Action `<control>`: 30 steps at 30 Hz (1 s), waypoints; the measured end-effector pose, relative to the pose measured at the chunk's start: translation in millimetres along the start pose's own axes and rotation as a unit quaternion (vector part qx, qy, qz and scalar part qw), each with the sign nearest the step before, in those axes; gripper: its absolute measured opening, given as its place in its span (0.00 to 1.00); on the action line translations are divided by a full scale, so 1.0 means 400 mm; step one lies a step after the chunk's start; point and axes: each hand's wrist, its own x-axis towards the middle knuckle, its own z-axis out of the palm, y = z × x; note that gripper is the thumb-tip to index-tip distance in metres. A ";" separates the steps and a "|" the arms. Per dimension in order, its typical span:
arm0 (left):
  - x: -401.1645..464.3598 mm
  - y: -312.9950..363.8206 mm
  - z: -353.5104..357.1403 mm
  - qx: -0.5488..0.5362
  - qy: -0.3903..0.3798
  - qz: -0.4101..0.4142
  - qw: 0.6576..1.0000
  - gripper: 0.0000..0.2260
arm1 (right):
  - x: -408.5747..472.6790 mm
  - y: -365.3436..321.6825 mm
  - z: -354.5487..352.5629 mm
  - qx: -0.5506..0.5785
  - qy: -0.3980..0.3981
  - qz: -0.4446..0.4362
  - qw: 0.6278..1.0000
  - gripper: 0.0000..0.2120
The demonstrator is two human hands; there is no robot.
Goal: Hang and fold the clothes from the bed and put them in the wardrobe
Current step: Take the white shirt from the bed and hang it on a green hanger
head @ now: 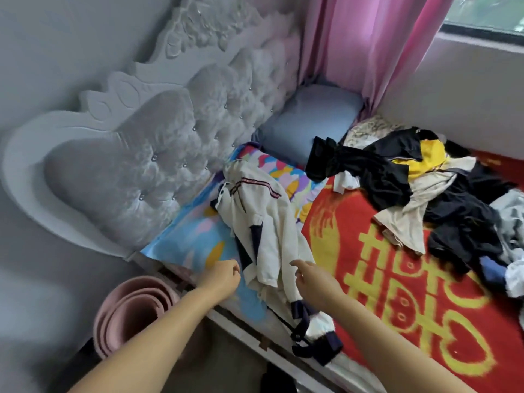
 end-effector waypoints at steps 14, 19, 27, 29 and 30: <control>0.630 -0.133 -0.154 -0.051 -0.022 -0.035 0.998 0.12 | 0.757 -0.114 -0.103 -0.050 -0.082 -0.003 0.995 0.24; 0.884 -0.183 -0.141 -0.073 0.023 -0.048 0.996 0.21 | 1.042 -0.152 -0.105 -0.047 0.005 0.014 0.999 0.24; 1.091 -0.252 0.007 -0.141 -0.012 -0.189 0.972 0.36 | 1.290 -0.122 0.090 0.097 -0.024 0.167 0.981 0.41; 1.104 -0.276 0.026 -0.168 0.002 -0.196 0.966 0.33 | 1.289 -0.085 0.128 0.062 -0.027 0.197 0.978 0.27; 1.107 -0.288 0.029 -0.181 -0.002 -0.190 0.965 0.31 | 1.283 -0.071 0.136 0.038 -0.027 0.206 0.977 0.21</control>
